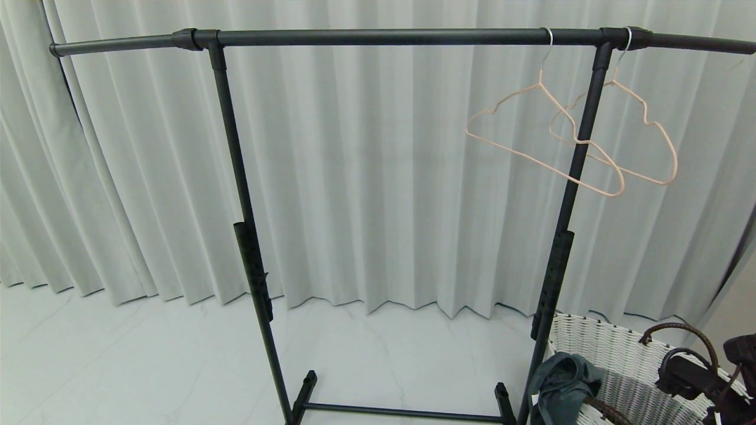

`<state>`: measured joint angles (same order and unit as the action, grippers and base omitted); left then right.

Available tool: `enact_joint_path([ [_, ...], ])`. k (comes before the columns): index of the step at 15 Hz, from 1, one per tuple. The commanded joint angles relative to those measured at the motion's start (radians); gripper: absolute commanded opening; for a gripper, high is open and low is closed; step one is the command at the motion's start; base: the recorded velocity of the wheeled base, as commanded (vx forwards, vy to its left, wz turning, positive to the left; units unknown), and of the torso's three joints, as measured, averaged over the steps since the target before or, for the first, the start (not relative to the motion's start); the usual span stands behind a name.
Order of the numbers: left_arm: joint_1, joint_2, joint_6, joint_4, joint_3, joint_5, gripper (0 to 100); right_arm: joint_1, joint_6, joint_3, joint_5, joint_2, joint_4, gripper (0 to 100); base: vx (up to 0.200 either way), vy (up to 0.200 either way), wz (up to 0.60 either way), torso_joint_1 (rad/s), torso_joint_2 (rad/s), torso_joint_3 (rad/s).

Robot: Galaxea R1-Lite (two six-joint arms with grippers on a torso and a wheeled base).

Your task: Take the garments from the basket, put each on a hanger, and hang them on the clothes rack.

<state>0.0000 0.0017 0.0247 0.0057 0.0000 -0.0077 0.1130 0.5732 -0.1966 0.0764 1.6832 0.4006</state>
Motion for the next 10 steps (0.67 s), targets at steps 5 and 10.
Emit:
enact_joint_path([
  [5,0.0,0.001,0.001,0.0,0.0,-0.002,100,0.033,0.05,0.003,0.054,0.197,0.179,100,0.0,0.0,0.0,0.0,0.0,0.0],
  [10,0.0,0.001,0.001,0.0,0.0,-0.002,100,0.033,0.048,0.003,0.054,0.194,0.185,0,0.0,0.0,0.0,0.0,0.0,0.0],
])
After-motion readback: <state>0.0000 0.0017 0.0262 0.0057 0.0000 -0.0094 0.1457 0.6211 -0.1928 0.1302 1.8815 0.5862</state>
